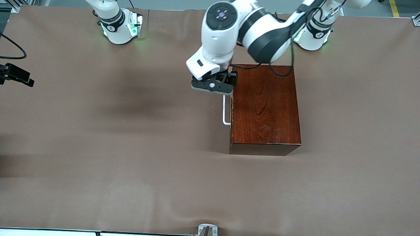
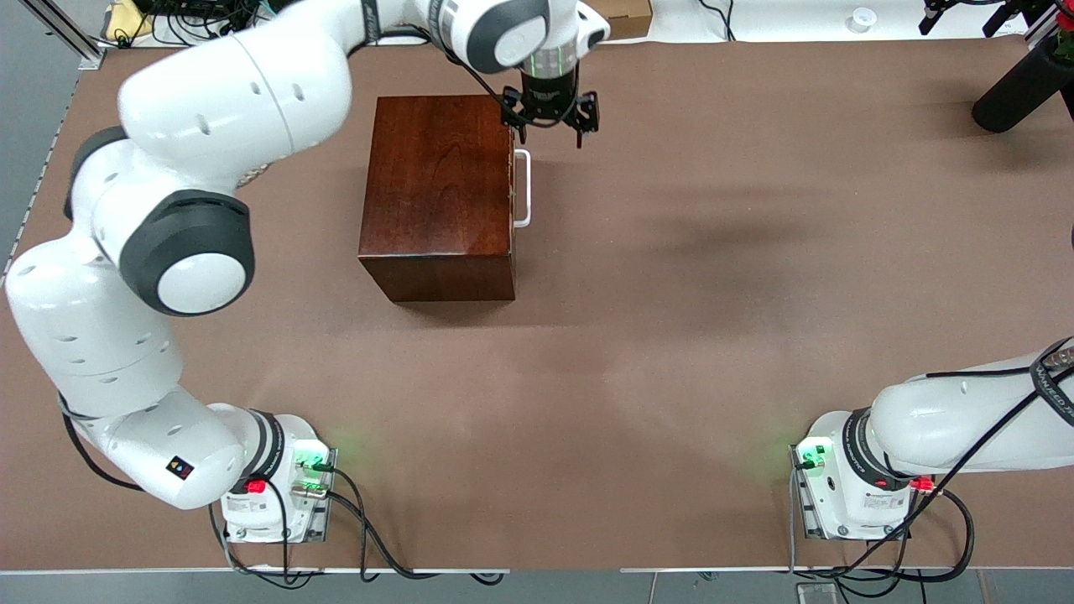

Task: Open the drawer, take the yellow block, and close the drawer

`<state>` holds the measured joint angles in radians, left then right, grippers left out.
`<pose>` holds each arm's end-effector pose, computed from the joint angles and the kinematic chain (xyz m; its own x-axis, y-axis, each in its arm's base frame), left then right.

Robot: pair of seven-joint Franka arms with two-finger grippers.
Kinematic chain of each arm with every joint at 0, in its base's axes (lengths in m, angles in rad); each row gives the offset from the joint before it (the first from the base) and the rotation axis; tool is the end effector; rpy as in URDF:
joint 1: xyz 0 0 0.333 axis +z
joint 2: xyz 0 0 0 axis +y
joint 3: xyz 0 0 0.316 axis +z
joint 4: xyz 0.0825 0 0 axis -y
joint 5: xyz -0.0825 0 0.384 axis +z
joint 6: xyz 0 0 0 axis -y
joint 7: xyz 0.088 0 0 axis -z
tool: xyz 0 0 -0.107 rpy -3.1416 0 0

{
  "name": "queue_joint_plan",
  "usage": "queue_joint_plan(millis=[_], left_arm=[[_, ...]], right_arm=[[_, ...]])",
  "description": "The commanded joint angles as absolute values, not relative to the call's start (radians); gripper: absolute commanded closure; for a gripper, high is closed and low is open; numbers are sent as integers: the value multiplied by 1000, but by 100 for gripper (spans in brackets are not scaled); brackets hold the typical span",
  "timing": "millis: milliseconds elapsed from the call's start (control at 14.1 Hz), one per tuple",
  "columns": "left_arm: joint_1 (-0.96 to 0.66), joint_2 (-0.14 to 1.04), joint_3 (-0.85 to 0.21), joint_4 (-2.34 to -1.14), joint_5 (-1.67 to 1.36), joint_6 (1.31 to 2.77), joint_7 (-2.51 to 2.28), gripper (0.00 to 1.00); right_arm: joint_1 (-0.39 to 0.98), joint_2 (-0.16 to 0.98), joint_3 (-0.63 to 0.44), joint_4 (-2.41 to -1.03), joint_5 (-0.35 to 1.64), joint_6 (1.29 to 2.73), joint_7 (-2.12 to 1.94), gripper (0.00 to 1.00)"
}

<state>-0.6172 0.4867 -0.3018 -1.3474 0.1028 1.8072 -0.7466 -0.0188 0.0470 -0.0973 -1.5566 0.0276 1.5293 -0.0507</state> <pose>0.4603 -0.5226 0.4553 0.9860 -0.1637 -0.0312 -0.1629 -0.9863 0.0252 0.5602 -0.0610 0.6015 0.9953 -0.0641 -0.0727 -0.0662 -0.9974 -0.0267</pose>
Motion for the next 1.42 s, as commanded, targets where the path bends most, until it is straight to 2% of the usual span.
queue_joint_plan(millis=[0,638,1347], left_arm=[[-676,543,-296,-1310,228,1801,-764,0],[-689,635,-256,-1316,267,1795,-775,0],[-689,660,-245,-1313,262,1845,-916,0]], right_arm=[[-21,48,-94,-1552,31,1531,-55,0],[-18,58,-94,-1551,34,1532,-55,0],[20,117,-94,-1549,34,1606,-54,0]])
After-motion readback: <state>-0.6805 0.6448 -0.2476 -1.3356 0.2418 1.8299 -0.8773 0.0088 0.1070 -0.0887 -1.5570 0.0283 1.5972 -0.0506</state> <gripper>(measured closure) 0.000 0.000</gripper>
